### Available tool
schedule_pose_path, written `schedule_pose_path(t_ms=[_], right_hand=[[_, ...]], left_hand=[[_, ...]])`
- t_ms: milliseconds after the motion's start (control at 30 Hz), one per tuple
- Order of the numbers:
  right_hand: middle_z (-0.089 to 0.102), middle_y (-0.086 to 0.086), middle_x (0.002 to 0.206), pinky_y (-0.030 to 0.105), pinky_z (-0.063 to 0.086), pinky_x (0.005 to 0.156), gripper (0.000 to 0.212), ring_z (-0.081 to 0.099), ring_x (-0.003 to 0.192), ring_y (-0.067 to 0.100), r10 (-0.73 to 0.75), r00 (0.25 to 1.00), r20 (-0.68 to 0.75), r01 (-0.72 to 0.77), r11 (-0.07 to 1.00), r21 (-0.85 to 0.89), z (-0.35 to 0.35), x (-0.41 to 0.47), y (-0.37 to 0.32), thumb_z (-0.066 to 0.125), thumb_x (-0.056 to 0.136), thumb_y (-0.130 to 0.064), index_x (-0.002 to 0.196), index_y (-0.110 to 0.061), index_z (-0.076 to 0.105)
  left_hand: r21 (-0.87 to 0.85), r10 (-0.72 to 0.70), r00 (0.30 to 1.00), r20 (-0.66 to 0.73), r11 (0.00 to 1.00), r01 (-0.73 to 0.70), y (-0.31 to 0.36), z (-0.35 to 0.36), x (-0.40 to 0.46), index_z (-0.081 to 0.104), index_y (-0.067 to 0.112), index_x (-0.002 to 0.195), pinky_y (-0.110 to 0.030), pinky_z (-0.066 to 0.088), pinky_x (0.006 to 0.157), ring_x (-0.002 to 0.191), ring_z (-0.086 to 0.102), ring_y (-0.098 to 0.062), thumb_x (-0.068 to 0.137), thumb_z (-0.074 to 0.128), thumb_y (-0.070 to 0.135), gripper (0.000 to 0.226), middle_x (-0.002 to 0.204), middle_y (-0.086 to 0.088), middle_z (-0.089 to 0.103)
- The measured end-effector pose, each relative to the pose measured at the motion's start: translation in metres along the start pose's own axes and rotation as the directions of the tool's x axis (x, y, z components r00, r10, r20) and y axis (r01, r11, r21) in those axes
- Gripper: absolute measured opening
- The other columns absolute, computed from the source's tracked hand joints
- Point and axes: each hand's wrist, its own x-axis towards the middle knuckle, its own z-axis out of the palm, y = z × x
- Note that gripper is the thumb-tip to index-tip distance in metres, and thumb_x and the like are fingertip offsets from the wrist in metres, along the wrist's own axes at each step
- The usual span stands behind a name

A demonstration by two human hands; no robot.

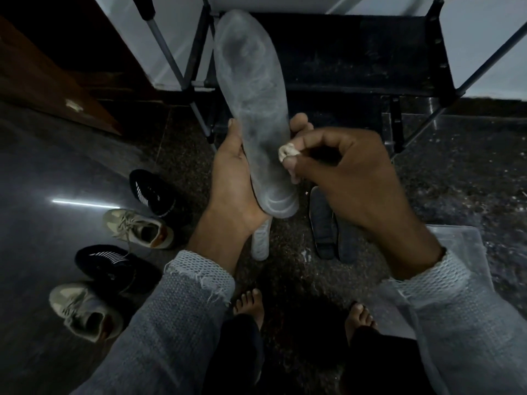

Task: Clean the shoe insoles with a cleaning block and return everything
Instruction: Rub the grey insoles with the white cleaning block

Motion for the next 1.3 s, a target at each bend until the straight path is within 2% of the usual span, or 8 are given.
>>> schedule_pose_path(t_ms=[200, 367, 500, 600, 767, 967, 1167, 1300], right_hand=[[0.072, 0.001, 0.075, 0.033, 0.061, 0.068, 0.005, 0.069, 0.069, 0.016, 0.086, 0.995, 0.049, -0.086, 0.996, -0.01, -0.001, -0.004, 0.003, 0.073, 0.083, -0.007, 0.088, -0.007, 0.074], [0.073, -0.004, 0.079, 0.021, 0.056, 0.072, 0.007, 0.069, 0.072, 0.005, 0.052, 0.999, -0.004, -0.052, 0.999, -0.014, 0.002, -0.003, 0.004, 0.073, 0.083, -0.006, 0.089, -0.007, 0.075], [0.072, -0.01, 0.084, 0.018, 0.056, 0.076, 0.011, 0.07, 0.08, 0.003, 0.042, 0.992, -0.118, -0.042, 0.999, -0.005, 0.003, -0.001, 0.004, 0.074, 0.082, -0.006, 0.087, -0.016, 0.073], [0.072, -0.01, 0.084, 0.019, 0.056, 0.077, 0.01, 0.07, 0.079, 0.003, 0.029, 0.992, -0.122, -0.033, 0.999, -0.029, 0.004, -0.001, 0.004, 0.074, 0.082, -0.007, 0.089, -0.015, 0.073], [0.066, -0.021, 0.086, 0.01, 0.051, 0.08, 0.013, 0.065, 0.085, -0.003, -0.071, 0.995, -0.069, 0.047, 0.953, -0.3, 0.007, -0.005, 0.001, 0.073, 0.084, -0.012, 0.094, -0.019, 0.074], [0.07, -0.017, 0.09, 0.004, 0.046, 0.08, 0.011, 0.061, 0.09, -0.006, -0.023, 0.98, 0.199, 0.111, 0.89, -0.442, 0.001, -0.007, -0.009, 0.072, 0.084, -0.013, 0.091, -0.02, 0.076], [0.062, -0.016, 0.085, 0.006, 0.047, 0.079, 0.01, 0.062, 0.083, -0.002, -0.115, 0.992, -0.042, 0.086, 0.903, -0.42, 0.011, -0.006, -0.002, 0.071, 0.086, -0.013, 0.093, -0.018, 0.075], [0.067, -0.022, 0.086, 0.004, 0.046, 0.079, 0.009, 0.063, 0.086, -0.005, -0.015, 0.98, 0.199, 0.098, 0.905, -0.413, 0.006, -0.007, -0.01, 0.072, 0.084, -0.016, 0.09, -0.021, 0.076]], left_hand=[[-0.028, -0.018, 0.999, 0.051, 0.999, 0.02, 0.001, -0.003, 0.002, 0.052, 0.003, 0.129, -0.038, 0.049, 0.098, 0.133, 0.047, -0.026, 0.101, 0.018, 0.057, 0.069, 0.125, -0.012, 0.06], [-0.022, -0.015, 0.998, 0.055, 1.0, 0.016, -0.001, -0.003, 0.002, 0.05, 0.004, 0.132, -0.039, 0.045, 0.104, 0.134, 0.046, -0.027, 0.101, 0.019, 0.055, 0.068, 0.14, -0.012, 0.053], [-0.014, -0.019, 0.999, 0.039, 1.0, 0.02, -0.006, 0.001, 0.001, 0.056, 0.006, 0.126, -0.036, 0.047, 0.102, 0.112, 0.061, -0.025, 0.102, 0.024, 0.051, 0.06, 0.126, -0.014, 0.06], [-0.032, -0.022, 1.0, 0.021, 0.999, 0.023, -0.008, 0.002, 0.001, 0.059, 0.006, 0.12, -0.034, 0.051, 0.097, 0.101, 0.065, -0.023, 0.102, 0.026, 0.05, 0.057, 0.113, -0.013, 0.065], [-0.031, -0.042, 0.998, 0.037, 0.999, 0.044, -0.007, 0.002, -0.001, 0.067, 0.001, 0.105, -0.037, 0.046, 0.104, 0.105, 0.063, -0.025, 0.101, 0.026, 0.053, 0.067, 0.108, -0.013, 0.065], [-0.072, -0.057, 0.997, 0.042, 0.996, 0.06, -0.001, 0.001, 0.001, 0.054, 0.004, 0.123, -0.036, 0.052, 0.093, 0.116, 0.057, -0.024, 0.101, 0.018, 0.056, 0.067, 0.109, -0.009, 0.065], [-0.058, -0.065, 0.997, 0.047, 0.996, 0.067, -0.007, 0.001, -0.001, 0.063, 0.0, 0.111, -0.035, 0.047, 0.103, 0.106, 0.063, -0.024, 0.101, 0.023, 0.055, 0.069, 0.107, -0.012, 0.064], [-0.056, -0.041, 0.999, 0.021, 0.998, 0.042, -0.002, -0.002, 0.001, 0.069, 0.002, 0.104, -0.04, 0.042, 0.106, 0.115, 0.06, -0.027, 0.101, 0.022, 0.055, 0.071, 0.109, -0.013, 0.068]])
